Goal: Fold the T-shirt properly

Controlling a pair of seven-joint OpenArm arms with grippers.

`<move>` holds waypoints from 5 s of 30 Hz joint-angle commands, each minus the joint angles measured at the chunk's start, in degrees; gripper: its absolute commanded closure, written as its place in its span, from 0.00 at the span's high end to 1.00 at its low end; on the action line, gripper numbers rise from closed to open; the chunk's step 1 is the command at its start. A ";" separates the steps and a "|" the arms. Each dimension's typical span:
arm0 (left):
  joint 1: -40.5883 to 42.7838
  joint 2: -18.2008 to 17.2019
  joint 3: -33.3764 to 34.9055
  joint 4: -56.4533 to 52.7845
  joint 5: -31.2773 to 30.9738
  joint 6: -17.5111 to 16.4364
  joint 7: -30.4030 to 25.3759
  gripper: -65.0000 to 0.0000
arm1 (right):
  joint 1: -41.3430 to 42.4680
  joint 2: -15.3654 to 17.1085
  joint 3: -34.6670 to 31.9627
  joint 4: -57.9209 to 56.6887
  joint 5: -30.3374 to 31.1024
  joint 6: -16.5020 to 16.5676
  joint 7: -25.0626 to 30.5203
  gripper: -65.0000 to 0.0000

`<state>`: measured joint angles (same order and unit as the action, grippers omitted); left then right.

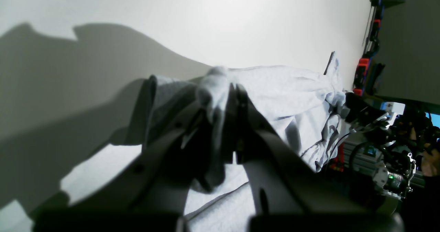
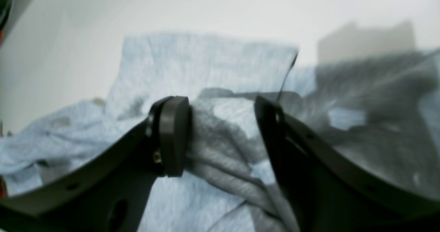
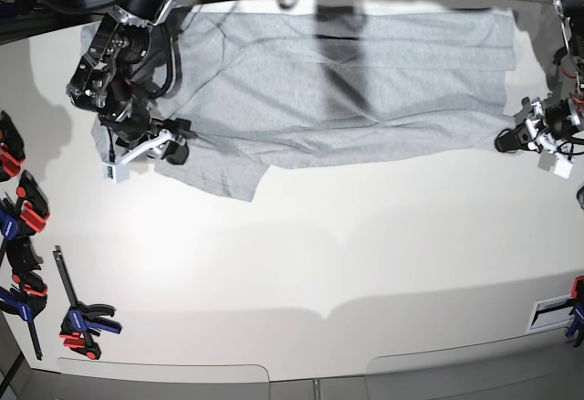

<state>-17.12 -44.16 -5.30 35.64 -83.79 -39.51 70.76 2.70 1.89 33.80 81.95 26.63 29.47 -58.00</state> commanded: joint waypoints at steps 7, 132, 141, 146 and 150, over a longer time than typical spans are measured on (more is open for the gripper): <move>-0.96 -1.77 -0.35 0.72 -1.21 -0.49 -0.07 0.00 | 0.94 0.50 -0.07 0.94 8.57 0.09 -7.02 0.23; 35.82 11.63 -24.28 27.50 13.05 1.62 -8.28 0.63 | -16.98 -1.42 -2.05 36.65 15.19 6.34 -3.87 0.39; 34.23 12.24 -24.30 27.50 12.90 2.49 -8.28 0.51 | -16.98 -1.42 -2.05 36.65 15.61 6.34 -3.89 0.39; 32.98 12.24 -24.28 27.50 12.85 2.47 -8.31 0.34 | -16.98 -1.42 -2.05 36.65 15.61 6.36 -3.89 0.39; 33.00 12.24 -24.30 27.50 12.83 2.47 -9.51 0.03 | -16.98 -1.42 -2.05 36.65 15.61 6.36 -3.89 0.39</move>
<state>15.88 -30.81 -29.56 62.70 -70.74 -37.30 61.28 -14.76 0.14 31.64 117.49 40.75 35.07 -63.44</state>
